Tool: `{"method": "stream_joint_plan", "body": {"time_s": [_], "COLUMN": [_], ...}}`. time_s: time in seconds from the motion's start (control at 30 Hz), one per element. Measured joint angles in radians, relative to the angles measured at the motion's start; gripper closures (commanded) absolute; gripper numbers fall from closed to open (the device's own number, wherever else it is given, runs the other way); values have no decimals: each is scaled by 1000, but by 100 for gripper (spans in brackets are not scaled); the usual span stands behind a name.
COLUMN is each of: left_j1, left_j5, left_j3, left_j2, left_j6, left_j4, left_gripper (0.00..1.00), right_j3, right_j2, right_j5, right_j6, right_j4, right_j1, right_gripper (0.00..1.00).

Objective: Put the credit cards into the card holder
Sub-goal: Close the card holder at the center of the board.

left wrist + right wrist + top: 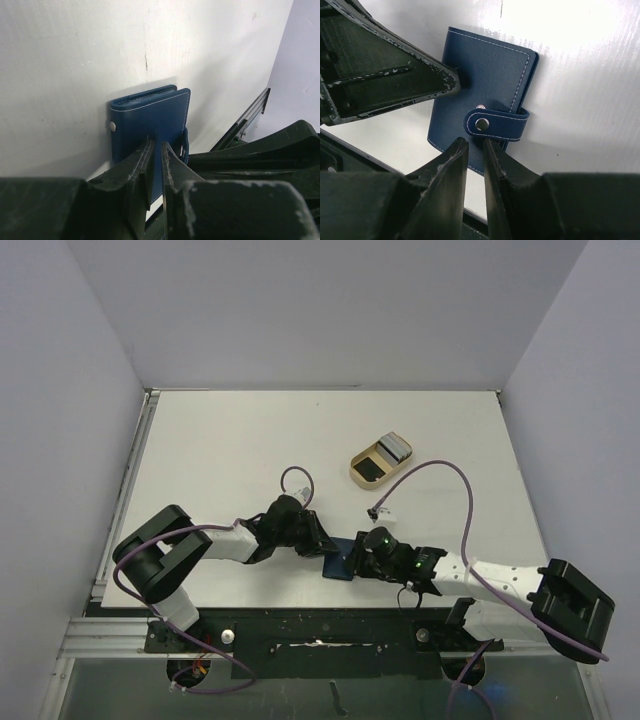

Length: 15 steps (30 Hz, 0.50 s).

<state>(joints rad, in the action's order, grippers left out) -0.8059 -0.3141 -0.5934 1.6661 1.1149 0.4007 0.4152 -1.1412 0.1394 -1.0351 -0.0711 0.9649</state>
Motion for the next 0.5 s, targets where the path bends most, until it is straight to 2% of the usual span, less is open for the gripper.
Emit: {"method": "stream_joint_plan", "body": {"time_s": [0.23, 0.37, 0.5], "left_j1": [-3, -4, -5], "left_j5": [7, 10, 11], "left_j3": [0, -1, -5], "left_j2": [-1, -2, -2], "left_j6": [2, 2, 2], "left_j4": [-2, -5, -13], "left_gripper": [89, 89, 89], "right_j3": [16, 26, 26], "right_j2": [-14, 5, 50], "right_j5": [29, 44, 71], "right_j6": [-2, 0, -1], "right_j4": [-20, -43, -69], "right_j1": [12, 12, 12], "right_gripper": [78, 72, 70]}}
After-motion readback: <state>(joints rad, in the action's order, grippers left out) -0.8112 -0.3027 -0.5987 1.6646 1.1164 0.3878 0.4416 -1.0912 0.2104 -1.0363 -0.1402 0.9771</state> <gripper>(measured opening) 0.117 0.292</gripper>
